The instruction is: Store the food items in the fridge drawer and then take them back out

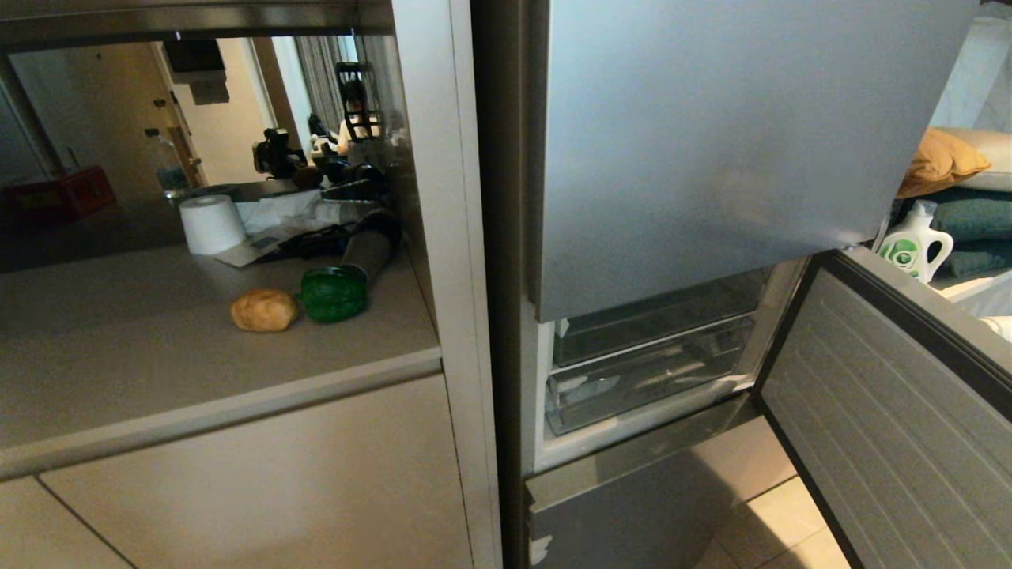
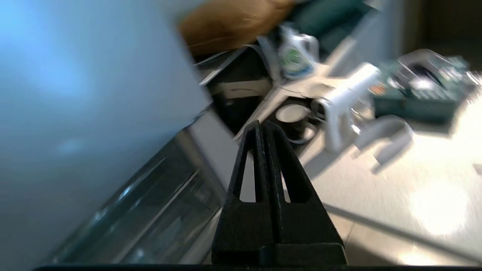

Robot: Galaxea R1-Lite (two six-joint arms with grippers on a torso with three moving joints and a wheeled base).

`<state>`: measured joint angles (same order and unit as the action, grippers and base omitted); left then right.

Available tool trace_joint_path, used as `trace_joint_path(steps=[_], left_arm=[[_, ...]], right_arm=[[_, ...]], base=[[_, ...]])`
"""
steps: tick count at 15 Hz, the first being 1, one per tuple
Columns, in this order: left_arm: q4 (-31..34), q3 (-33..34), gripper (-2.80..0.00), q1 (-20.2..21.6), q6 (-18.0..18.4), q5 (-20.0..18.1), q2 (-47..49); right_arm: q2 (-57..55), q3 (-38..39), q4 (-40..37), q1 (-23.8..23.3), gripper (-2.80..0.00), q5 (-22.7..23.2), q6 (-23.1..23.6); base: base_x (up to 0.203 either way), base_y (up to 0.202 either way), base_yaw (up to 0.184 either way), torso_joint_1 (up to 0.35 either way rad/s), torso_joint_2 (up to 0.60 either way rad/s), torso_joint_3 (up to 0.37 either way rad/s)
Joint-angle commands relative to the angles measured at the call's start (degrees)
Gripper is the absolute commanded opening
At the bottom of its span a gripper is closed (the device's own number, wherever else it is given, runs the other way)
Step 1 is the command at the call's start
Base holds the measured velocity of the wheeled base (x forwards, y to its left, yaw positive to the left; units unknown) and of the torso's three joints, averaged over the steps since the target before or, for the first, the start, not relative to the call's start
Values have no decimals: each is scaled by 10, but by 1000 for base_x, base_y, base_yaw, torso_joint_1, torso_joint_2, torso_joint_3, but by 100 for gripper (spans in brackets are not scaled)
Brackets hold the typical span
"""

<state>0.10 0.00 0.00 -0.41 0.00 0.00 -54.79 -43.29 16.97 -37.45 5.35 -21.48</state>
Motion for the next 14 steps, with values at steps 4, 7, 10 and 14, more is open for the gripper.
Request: trace_joint_path(steps=[4, 7, 10, 14], left_arm=[[0, 0, -280, 0, 0, 0, 0], [0, 0, -280, 0, 0, 0, 0], [0, 0, -280, 0, 0, 0, 0], [0, 0, -280, 0, 0, 0, 0]], right_arm=[[115, 70, -5, 169, -280, -37, 61], [239, 153, -31, 220, -280, -50, 130], [307, 236, -51, 230, -280, -2, 211], [366, 298, -55, 230, -280, 23, 250]], base=[[0, 0, 0, 0, 0, 0], [0, 0, 0, 0, 0, 0], [0, 0, 0, 0, 0, 0], [0, 0, 0, 0, 0, 0]])
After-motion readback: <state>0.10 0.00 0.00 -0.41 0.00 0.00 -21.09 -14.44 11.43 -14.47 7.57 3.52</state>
